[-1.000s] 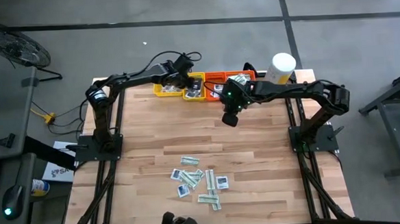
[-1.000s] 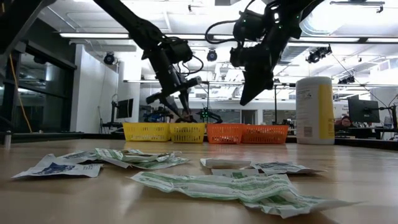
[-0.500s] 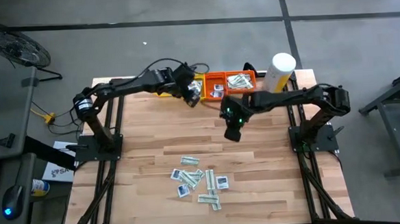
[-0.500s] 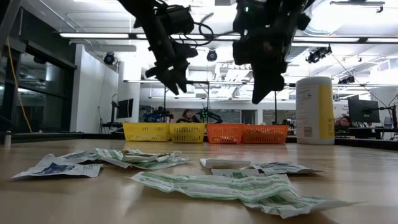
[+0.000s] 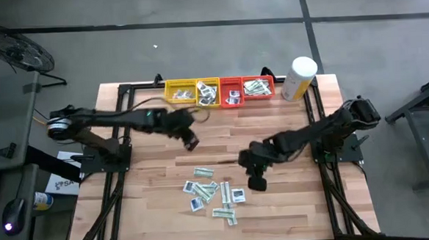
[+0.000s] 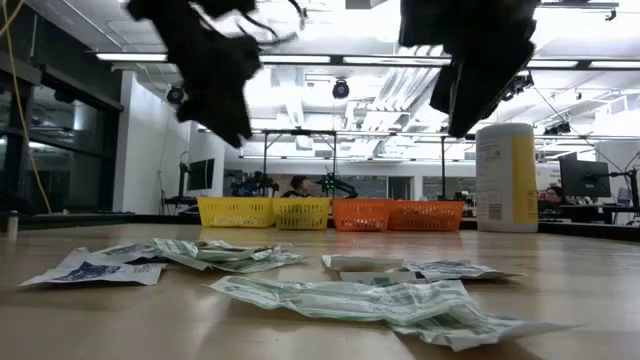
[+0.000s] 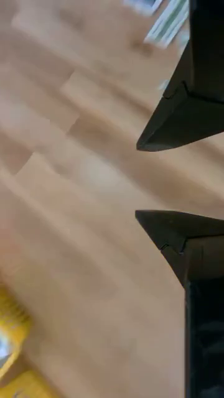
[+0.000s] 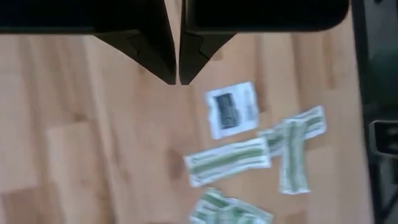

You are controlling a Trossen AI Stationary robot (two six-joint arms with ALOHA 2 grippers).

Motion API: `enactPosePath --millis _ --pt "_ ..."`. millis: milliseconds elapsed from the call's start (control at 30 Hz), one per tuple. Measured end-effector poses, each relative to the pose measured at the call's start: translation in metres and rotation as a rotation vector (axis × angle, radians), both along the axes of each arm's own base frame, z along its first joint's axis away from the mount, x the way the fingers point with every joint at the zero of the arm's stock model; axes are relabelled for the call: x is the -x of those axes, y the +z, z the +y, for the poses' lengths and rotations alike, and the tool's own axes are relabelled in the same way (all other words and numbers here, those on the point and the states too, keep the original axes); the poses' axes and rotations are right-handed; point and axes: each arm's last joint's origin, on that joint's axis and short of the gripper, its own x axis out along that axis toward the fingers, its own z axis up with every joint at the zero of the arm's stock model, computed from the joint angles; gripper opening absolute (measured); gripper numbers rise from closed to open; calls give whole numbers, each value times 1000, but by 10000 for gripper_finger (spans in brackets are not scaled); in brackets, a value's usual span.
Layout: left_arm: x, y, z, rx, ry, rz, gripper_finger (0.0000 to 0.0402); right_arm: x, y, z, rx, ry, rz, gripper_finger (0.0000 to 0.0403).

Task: Pick & Place First Aid Supplies
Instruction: Put the gray packet into the right yellow bin

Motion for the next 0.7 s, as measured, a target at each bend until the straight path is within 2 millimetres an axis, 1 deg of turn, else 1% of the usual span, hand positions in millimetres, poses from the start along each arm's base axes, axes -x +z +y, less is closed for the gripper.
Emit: enactPosePath --millis 100,167,267,333,433,533,600,700 --pt "19 -2 -27 25 -18 -68 163 3 2 21 -8 64 -43 26" --pt "30 -2 -44 23 -23 -95 163 4 4 34 -23 107 -79 43" --pt "41 -3 -64 18 -15 -116 163 4 4 53 -45 162 -129 80" --pt "45 -3 -75 12 -26 -129 163 2 -1 65 -44 185 -151 108" --pt "48 -3 -88 6 -42 -143 163 -2 -14 81 -34 213 -177 151" --pt "50 -2 -97 0 -49 -153 163 -5 -33 93 8 207 -156 181" --pt "51 -2 -100 -1 -44 -159 163 -7 -46 97 30 193 -135 192" --pt "52 -2 -103 3 -38 -165 163 -9 -62 101 65 177 -110 196"
